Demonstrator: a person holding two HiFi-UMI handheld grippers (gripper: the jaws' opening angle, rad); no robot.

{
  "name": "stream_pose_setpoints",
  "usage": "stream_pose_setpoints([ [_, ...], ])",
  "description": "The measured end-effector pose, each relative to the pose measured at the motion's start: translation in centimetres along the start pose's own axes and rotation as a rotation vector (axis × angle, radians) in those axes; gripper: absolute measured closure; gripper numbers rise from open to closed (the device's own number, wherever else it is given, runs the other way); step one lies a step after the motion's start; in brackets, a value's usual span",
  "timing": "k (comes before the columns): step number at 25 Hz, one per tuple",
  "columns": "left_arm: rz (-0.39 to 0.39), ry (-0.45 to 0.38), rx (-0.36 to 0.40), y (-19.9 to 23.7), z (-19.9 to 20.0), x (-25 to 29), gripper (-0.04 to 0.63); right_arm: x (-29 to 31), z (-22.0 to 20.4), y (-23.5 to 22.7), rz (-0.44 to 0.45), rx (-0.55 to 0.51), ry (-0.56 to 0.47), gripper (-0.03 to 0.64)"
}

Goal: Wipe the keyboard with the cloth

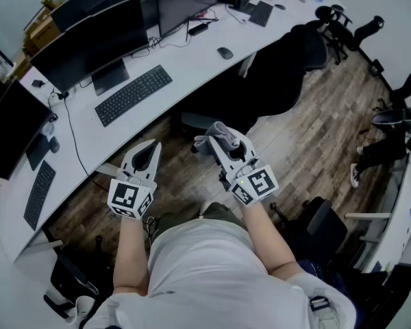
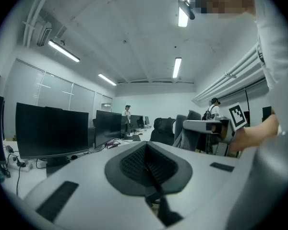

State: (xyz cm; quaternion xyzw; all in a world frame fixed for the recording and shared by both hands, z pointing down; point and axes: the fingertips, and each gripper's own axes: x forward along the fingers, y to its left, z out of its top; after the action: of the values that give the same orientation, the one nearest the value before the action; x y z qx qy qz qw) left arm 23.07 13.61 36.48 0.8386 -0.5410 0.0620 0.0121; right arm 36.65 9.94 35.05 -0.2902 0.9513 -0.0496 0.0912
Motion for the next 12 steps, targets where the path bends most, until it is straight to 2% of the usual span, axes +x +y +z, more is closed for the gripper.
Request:
stream_pose_setpoints([
  [6,0.041,0.035,0.03,-0.4,-0.2,3.7,0.594,0.0,-0.4,-3.9,0.015,0.026,0.011,0.489],
  [12,0.077,0.104,0.054,0.7,-1.6,5.5,0.594,1.2,-1.8,-6.9,0.025,0.075,0.016,0.486],
])
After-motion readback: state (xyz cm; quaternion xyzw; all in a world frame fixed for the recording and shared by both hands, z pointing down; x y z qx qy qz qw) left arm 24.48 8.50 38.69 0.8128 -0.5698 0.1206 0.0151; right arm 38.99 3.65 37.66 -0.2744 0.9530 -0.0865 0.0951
